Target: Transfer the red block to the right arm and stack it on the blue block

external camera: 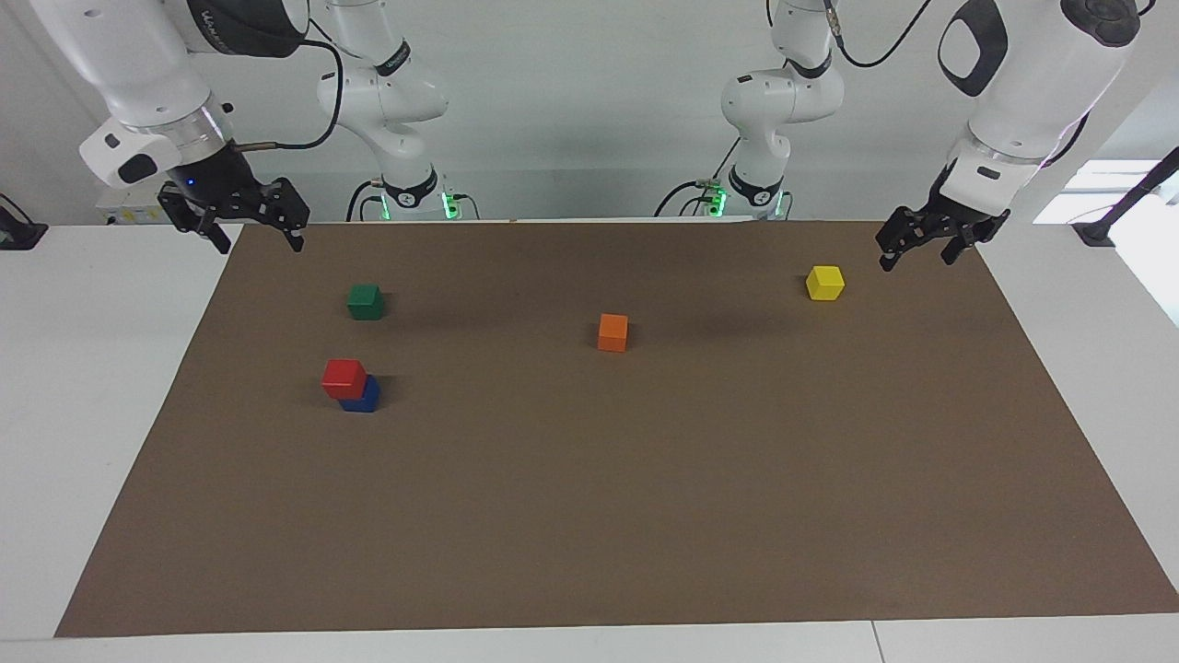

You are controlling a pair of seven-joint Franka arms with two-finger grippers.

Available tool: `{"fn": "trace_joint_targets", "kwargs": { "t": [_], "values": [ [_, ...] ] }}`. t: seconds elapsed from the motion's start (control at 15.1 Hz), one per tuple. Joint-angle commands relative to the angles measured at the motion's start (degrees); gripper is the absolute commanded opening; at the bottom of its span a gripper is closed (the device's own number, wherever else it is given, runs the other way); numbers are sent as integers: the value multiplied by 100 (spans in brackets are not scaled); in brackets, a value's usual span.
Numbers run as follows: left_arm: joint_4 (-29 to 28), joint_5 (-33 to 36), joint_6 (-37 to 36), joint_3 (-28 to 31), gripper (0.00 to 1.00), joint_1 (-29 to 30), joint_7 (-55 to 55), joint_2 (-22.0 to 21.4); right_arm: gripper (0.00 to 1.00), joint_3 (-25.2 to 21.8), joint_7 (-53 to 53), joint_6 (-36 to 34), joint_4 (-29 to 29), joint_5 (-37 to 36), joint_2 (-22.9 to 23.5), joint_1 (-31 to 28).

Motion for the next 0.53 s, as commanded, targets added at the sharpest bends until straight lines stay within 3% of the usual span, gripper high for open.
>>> {"fn": "trace_joint_targets", "kwargs": {
  "t": [0.0,0.46],
  "values": [
    [-45,-115,10,6,100,41,14,-49,100,288,-109,-128,71,62,22,-305],
    [-45,-115,9,6,100,41,14,-49,100,543,-118,-339,-61,10,-22,-533]
  ]
}}
